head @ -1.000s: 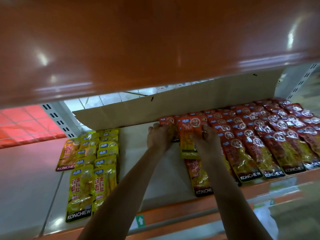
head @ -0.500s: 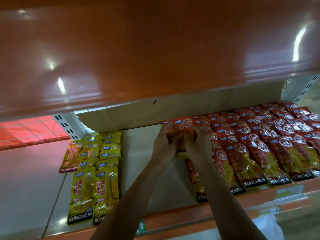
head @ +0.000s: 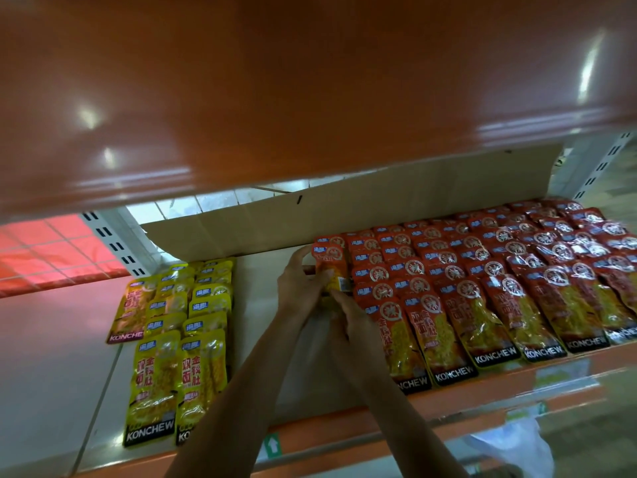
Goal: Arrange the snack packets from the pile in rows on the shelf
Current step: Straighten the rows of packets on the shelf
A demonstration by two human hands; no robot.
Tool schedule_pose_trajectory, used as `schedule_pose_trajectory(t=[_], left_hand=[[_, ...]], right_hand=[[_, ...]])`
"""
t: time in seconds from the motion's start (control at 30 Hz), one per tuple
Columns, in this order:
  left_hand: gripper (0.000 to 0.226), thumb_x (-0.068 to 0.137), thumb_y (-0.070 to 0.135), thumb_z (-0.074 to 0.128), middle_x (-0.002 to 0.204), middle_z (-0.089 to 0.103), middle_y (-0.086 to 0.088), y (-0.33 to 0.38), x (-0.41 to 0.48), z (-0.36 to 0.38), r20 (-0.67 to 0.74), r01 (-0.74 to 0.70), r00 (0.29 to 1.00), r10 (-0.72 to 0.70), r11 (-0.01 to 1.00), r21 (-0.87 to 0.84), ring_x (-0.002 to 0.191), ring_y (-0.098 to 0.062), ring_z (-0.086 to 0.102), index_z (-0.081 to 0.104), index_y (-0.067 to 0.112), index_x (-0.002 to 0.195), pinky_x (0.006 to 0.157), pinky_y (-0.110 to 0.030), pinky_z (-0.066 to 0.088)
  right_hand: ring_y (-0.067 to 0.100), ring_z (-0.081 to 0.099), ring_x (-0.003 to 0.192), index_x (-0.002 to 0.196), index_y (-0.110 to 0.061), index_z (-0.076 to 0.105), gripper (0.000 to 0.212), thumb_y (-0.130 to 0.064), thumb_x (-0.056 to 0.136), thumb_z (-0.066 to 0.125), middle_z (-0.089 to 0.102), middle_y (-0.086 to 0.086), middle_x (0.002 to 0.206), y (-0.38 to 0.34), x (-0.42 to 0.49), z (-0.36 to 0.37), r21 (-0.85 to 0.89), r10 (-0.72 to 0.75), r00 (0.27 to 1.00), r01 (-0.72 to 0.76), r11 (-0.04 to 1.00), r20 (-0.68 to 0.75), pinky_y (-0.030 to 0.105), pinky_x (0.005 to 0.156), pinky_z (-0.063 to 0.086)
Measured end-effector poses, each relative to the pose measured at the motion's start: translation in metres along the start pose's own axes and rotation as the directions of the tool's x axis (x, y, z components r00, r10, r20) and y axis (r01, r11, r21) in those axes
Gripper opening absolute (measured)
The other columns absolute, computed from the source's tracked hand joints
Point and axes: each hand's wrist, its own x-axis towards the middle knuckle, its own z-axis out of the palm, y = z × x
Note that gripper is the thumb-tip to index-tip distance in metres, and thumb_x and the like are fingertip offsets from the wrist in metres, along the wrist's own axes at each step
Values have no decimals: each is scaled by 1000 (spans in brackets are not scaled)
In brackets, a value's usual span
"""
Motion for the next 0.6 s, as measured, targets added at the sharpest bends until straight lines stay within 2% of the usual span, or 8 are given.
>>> schedule_pose_trajectory(t=[0.07, 0.13, 0.2, 0.27, 0.4, 0.5, 0.6], left_hand=[[52, 81, 29, 74, 106, 61, 13, 1, -1, 1, 5, -39, 999, 39, 998, 56, 80, 7, 53, 54, 29, 130, 63, 0, 34], [47, 82, 27, 73, 113, 66, 7, 1, -2, 4, 3, -73, 997, 73, 993, 91, 86, 1, 57, 58, 24, 127, 71, 0, 38], [41, 83, 26, 72, 117, 68, -1, 3, -4, 6, 9, -101, 995, 100, 986, 136, 96, -9, 63, 62, 18, 123, 86, -17, 49], [38, 84, 26, 71, 116, 68, -4, 5, -5, 7, 18, -123, 992, 122, 974, 191, 102, -15, 65, 64, 16, 121, 93, -28, 49], [39, 85, 30, 70, 115, 65, -6, 7, 0, 5, 41, -152, 988, 146, 933, 325, 104, -19, 62, 64, 18, 121, 92, -29, 46], [41, 85, 32, 70, 116, 65, -6, 8, 2, 4, 53, -152, 988, 142, 925, 348, 105, -19, 62, 64, 19, 123, 93, -30, 47], [42, 85, 34, 69, 117, 64, -7, 10, 3, 4, 58, -150, 989, 139, 913, 379, 105, -20, 62, 62, 20, 124, 94, -33, 48]], right_hand=[[11, 55, 115, 132, -10, 53, 38, -3, 95, 48, 61, 3, 126, 1, -2, -3, -8, -16, 1000, 16, 1000, 12, 5, 93, 33], [14, 56, 116, 131, -9, 54, 37, -2, 95, 48, 61, 4, 126, 3, -2, -7, -17, -17, 1000, 18, 1000, 22, 9, 96, 35], [15, 56, 116, 131, -7, 54, 37, -3, 95, 49, 62, 5, 125, 3, -2, -9, -20, -16, 1000, 17, 1000, 26, 13, 97, 37], [15, 58, 114, 130, -6, 55, 35, -3, 95, 50, 63, 5, 123, 3, -2, -11, -16, -23, 999, 23, 1000, 30, 17, 97, 40], [20, 62, 103, 127, -7, 56, 34, -3, 93, 52, 66, 8, 114, 2, -2, -11, -32, -27, 999, 27, 999, 27, 22, 89, 45], [20, 61, 106, 127, -8, 56, 35, -3, 92, 53, 65, 8, 117, 3, -2, -11, -44, -16, 999, 18, 999, 34, 16, 88, 41], [19, 61, 106, 126, -9, 57, 34, -5, 92, 55, 64, 7, 117, 2, -2, -11, -47, -21, 999, 23, 999, 41, 20, 90, 43]])
